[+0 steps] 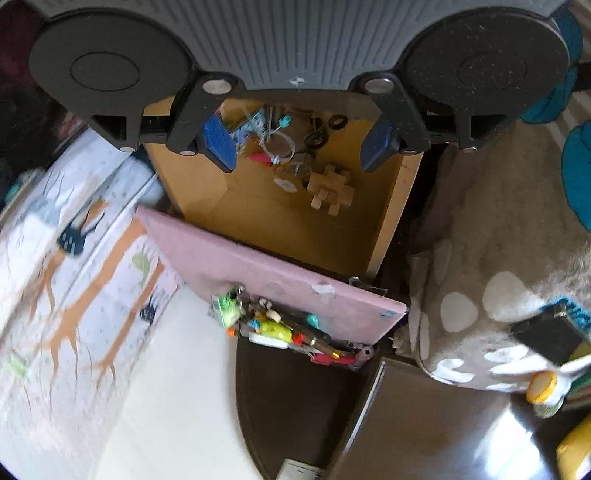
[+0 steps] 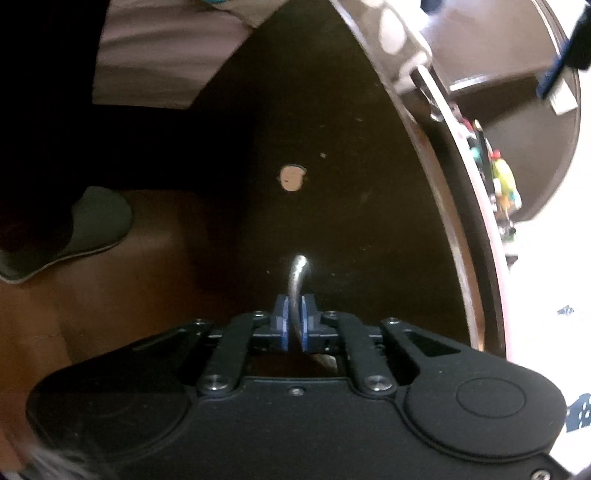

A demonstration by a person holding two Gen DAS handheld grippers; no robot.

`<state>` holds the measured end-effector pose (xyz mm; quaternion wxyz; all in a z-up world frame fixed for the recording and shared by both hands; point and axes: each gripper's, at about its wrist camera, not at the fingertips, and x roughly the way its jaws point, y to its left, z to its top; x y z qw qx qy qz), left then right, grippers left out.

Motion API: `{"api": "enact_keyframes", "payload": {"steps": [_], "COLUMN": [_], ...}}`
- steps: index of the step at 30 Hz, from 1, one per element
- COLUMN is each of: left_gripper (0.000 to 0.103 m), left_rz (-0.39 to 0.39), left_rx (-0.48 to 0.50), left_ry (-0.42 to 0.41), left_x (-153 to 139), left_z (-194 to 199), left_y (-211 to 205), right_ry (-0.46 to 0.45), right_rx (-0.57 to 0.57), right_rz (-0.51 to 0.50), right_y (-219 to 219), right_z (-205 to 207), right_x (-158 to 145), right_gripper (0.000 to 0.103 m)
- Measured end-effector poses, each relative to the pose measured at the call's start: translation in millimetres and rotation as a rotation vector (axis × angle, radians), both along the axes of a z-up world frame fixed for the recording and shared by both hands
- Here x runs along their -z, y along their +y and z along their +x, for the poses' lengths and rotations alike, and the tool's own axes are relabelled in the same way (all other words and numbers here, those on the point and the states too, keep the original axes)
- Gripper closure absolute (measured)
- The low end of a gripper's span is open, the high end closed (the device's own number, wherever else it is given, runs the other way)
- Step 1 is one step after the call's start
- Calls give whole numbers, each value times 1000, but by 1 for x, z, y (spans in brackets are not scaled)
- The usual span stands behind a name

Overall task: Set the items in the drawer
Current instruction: 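Push the drawer closed by its handle with the right gripper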

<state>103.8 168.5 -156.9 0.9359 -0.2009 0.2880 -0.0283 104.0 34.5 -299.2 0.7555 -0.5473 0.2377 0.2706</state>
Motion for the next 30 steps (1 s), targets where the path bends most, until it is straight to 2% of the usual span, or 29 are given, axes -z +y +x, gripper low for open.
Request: {"api": "enact_keyframes", "payload": {"steps": [7,11,14,15,18,23,30], "left_gripper": [29,29,29,29,29,29,29], "left_rz": [-88,-98,-105,-97,-4,130,150], "left_rx": [-12,-26,-37,-42,-48,-20,-4], "left_ry": [-31,-43,-52,-55,-60,-56,-31], "left_x": [3,3,3,2,-1,-5,-1], "left_z": [2,4,5,5,6,10,15], "left_y": [18,25,30,31,24,10,10], "right_ry": [-15,-23,-34,-41,-29,-40,-49], "right_rx": [20,20,63,71,93,66,104], "right_rz": [25,34,55,57,55,39,54], "right_y": [-2,-2,1,3,9,11,15], "right_z": [-1,7,24,30,52,76,112], "right_x": [-3,-3,-7,-8,-8,-3,0], "right_gripper": [102,102,102,102,101,102,101]}}
